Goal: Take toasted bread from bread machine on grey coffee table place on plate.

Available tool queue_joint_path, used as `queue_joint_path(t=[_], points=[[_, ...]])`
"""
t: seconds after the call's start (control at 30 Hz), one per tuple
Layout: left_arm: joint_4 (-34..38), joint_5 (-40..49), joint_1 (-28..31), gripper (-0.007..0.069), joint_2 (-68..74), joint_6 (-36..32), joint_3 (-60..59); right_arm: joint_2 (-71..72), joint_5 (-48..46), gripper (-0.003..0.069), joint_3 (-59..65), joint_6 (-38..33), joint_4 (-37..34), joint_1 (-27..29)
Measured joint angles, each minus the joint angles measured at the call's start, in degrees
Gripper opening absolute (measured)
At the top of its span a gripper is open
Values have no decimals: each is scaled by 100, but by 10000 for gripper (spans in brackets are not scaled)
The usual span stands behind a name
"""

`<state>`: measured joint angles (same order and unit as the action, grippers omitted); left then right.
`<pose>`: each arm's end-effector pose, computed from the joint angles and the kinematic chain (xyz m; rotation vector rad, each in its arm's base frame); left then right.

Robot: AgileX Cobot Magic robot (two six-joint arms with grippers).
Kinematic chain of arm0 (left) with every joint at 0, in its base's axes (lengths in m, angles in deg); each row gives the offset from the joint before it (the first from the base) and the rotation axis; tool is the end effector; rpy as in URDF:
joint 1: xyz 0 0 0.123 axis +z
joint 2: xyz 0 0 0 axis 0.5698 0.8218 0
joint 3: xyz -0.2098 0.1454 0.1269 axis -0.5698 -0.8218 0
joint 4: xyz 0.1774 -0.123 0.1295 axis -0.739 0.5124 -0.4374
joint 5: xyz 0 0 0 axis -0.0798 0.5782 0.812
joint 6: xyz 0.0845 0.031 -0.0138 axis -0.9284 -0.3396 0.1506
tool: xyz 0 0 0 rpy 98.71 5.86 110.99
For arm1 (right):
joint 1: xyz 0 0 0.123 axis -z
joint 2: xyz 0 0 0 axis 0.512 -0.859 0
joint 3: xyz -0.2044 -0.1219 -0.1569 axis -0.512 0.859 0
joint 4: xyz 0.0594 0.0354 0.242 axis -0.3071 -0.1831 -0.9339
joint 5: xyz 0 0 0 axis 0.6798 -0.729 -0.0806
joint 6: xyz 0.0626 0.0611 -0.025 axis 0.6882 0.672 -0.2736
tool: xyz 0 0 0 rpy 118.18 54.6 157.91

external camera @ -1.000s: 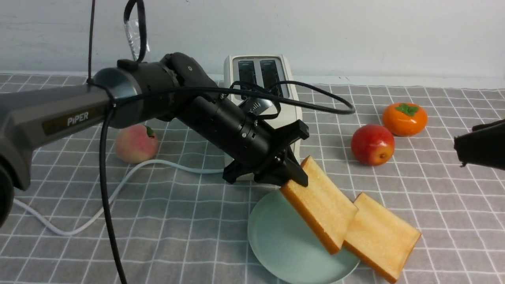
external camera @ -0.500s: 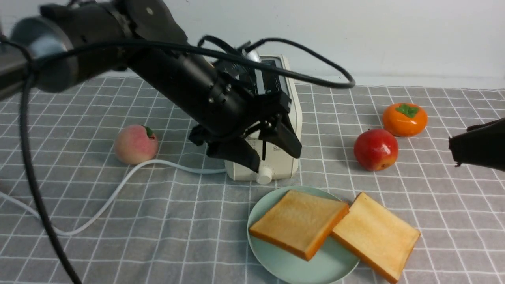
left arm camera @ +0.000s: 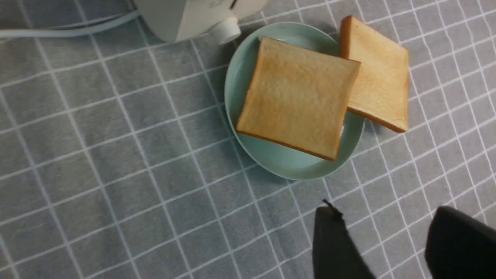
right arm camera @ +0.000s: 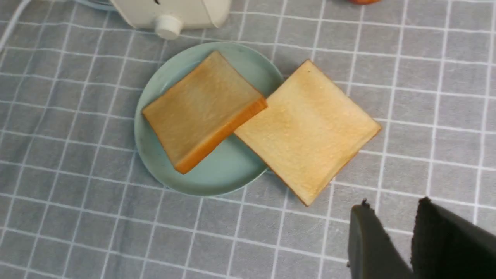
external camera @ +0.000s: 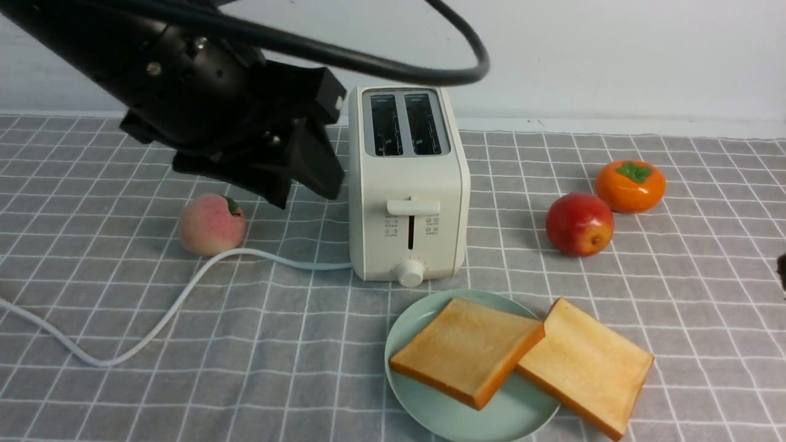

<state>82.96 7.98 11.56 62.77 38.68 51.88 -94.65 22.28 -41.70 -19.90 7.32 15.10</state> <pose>0.2481 -0.1360 0.4228 0.2892 2.5869 -0.6453 0.1513 0.0508 0.3972 -0.1633 2.4047 0.3154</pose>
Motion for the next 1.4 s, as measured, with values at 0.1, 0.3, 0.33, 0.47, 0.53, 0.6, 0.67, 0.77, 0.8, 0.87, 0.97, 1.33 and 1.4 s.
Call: queue_joint_path(t=[0.1,0.3,0.33,0.47,0.53,0.6,0.67,0.77,0.8,0.87,0.97,1.33,1.4], points=[[-383,-5,0,162,-436,565,-326,609,674,55,438,46,198,0],[-606,5,0,-14,-1631,1094,-1792,2178,2105,-19,1965,71,572,0],[-613,5,0,-14,-2033,1119,-2264,2690,2424,-19,2541,89,674,0],[-432,32,0,-14,-3200,1293,-3488,3618,2861,-19,3632,209,748,0],[-269,-16,0,-14,-3764,1492,-3927,3869,2941,-19,3968,269,754,0],[-81,-217,0,-14,-4374,1721,-4410,4086,2980,-19,4276,298,754,0],[-55,-404,0,-14,-4808,1807,-4662,4151,2998,-19,4403,311,760,0],[-330,-854,0,-14,-5492,1823,-4979,4191,3041,-19,4484,331,765,0],[-464,-1014,0,-14,-5605,1798,-5052,4192,3052,-18,4484,331,765,0],[-808,-1207,0,-14,-5781,1745,-5138,4197,3067,-17,4484,331,765,0],[-1229,-1303,0,-14,-5875,1727,-5175,4197,3079,-16,4484,392,741,0],[-1622,-1352,0,-14,-5881,1711,-5237,4197,3079,-10,4484,410,723,0],[-1757,-1480,0,-14,-5990,1626,-5392,4197,3079,-8,4484,410,723,0]])
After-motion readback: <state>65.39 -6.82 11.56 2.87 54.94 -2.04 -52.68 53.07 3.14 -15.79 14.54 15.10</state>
